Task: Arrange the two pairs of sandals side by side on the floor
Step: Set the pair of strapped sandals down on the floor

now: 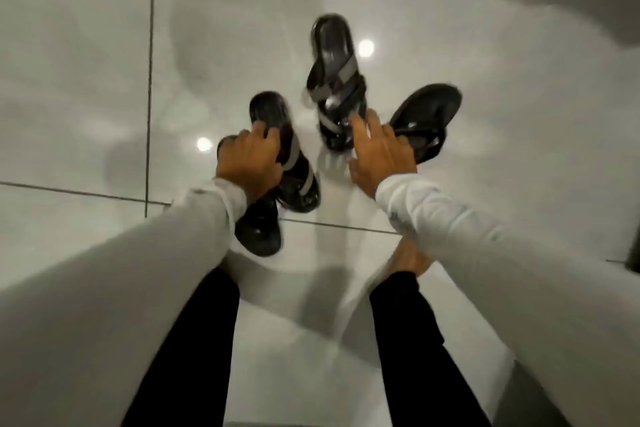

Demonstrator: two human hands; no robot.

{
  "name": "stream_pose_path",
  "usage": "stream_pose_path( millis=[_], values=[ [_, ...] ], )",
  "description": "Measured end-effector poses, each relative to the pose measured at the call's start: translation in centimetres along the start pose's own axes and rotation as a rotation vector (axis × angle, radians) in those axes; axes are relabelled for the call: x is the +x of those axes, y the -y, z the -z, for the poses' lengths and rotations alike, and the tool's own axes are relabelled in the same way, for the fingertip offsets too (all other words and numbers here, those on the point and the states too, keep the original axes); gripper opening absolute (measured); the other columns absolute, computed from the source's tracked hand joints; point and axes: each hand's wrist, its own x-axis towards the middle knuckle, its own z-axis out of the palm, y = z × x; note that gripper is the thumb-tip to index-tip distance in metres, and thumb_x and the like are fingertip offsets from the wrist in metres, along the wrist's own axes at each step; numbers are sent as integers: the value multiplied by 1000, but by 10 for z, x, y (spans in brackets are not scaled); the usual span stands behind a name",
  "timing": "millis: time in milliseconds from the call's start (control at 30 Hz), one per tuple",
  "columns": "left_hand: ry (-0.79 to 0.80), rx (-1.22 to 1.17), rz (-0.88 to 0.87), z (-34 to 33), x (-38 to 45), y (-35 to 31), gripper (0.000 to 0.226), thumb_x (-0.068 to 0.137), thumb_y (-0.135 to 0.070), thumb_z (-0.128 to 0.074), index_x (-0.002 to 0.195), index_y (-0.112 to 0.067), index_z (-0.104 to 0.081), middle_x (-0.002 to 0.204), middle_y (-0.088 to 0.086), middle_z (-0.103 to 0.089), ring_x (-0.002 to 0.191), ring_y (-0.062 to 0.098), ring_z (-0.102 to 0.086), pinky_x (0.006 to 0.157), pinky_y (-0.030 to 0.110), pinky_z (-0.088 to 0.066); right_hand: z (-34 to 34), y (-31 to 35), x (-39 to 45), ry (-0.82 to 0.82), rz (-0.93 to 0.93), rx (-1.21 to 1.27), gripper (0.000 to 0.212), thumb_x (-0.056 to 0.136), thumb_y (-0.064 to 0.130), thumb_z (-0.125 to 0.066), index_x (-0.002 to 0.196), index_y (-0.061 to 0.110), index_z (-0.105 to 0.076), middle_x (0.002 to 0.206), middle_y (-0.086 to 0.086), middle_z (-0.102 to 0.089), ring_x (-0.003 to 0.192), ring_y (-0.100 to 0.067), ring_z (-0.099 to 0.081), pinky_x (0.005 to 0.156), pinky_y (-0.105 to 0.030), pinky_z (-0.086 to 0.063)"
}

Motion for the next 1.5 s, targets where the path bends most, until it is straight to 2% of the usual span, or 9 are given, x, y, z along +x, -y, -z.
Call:
stream_pose_path(
  millis=[167,300,433,500,700,867,1100,1333,1500],
  values=[
    [169,-103,-87,-31,56,4,43,93,-37,-57,124,-6,-56,124,20,-60,108,44,-64,88,50,-55,-16,10,90,-85,41,58,80,89,17,-62,156,14,-18,165,-12,-12,131,-40,-46,96,-50,-47],
    [211,-101,-90,-48,64,-6,30,97,-26,-52,120,-8,-59,120,18,-64,107,44,-65,87,48,-54,-12,4,131,69,130,22,83,82,10,-71,152,15,-26,162,-10,-18,126,-42,-50,93,-50,-49],
    [127,-66,-152,-33,63,3,25,95,-18,-50,118,-9,-56,117,16,-64,102,45,-65,71,43,-42,-7,11,140,99,82,-130,53,81,5,-69,130,9,-50,148,-17,-34,116,-44,-55,89,-49,-50],
    [105,-65,-180,-14,60,15,23,96,-16,-49,117,-9,-55,116,14,-63,99,43,-66,71,42,-41,0,13,136,108,70,-183,33,85,6,-62,118,8,-61,139,-17,-45,115,-43,-56,86,-49,-48],
    [42,-65,-183,47,52,64,33,95,-11,-52,127,-11,-48,118,14,-58,95,41,-66,69,41,-41,34,19,115,216,48,-64,23,91,14,-57,113,14,-59,110,-19,-65,93,-42,-66,75,-41,-52],
    [31,-16,-159,82,47,115,36,94,-11,-56,129,-11,-48,121,15,-54,95,40,-66,68,40,-40,64,66,104,125,118,186,28,95,24,-51,120,10,-55,116,-18,-64,99,-43,-64,84,-47,-55],
    [59,79,-119,86,53,199,36,93,-11,-58,128,-10,-50,123,15,-53,101,36,-65,75,45,-50,71,168,137,80,243,289,25,98,23,-47,118,10,-54,112,-16,-60,98,-38,-60,83,-48,-54],
    [118,60,-39,61,76,253,35,92,-9,-57,127,-7,-51,125,16,-52,107,39,-63,77,47,-48,45,247,182,213,249,162,28,94,18,-50,121,11,-52,122,-14,-56,114,-36,-54,82,-40,-48],
    [134,-97,52,56,89,263,38,93,-8,-54,131,-6,-49,135,17,-50,113,44,-61,84,50,-48,31,261,182,291,256,131,50,91,16,-55,139,18,-46,138,-12,-46,125,-36,-48,99,-47,-49]
  ],
)
